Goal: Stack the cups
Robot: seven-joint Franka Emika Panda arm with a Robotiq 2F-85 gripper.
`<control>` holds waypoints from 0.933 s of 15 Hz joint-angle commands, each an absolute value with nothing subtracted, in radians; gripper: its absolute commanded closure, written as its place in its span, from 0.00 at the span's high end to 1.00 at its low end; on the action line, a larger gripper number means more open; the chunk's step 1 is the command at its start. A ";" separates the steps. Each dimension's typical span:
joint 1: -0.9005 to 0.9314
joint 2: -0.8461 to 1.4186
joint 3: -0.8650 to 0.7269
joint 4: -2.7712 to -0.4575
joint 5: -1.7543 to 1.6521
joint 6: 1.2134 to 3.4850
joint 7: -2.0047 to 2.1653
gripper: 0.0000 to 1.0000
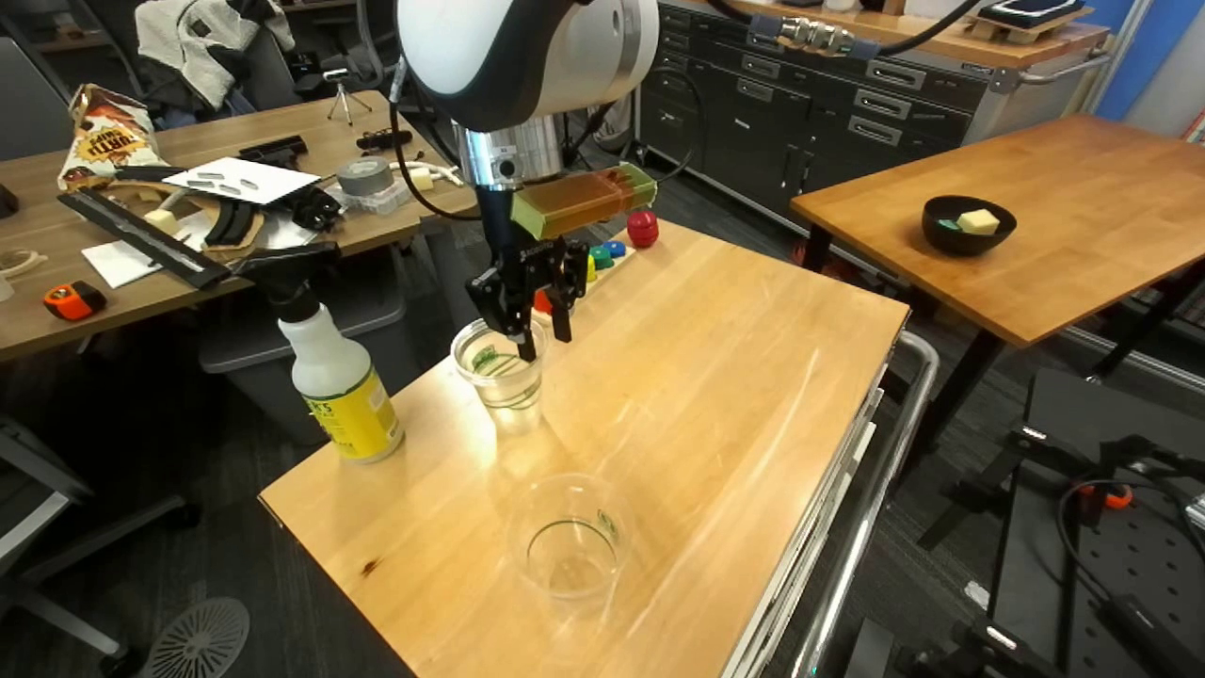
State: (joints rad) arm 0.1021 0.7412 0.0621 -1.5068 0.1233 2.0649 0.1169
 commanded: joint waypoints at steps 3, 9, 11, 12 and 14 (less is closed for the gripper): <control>0.098 0.763 0.077 -1.465 0.139 2.039 0.119 0.06; 0.086 0.697 0.075 -1.502 0.199 2.029 0.185 0.02; 0.087 0.638 0.074 -1.533 0.214 2.022 0.212 0.02; 0.091 0.594 0.072 -1.559 0.214 2.012 0.225 0.02; 0.103 0.504 0.066 -1.614 0.202 1.993 0.256 0.02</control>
State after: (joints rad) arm 0.0924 0.6578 0.0696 -1.5084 0.1928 2.0262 0.2102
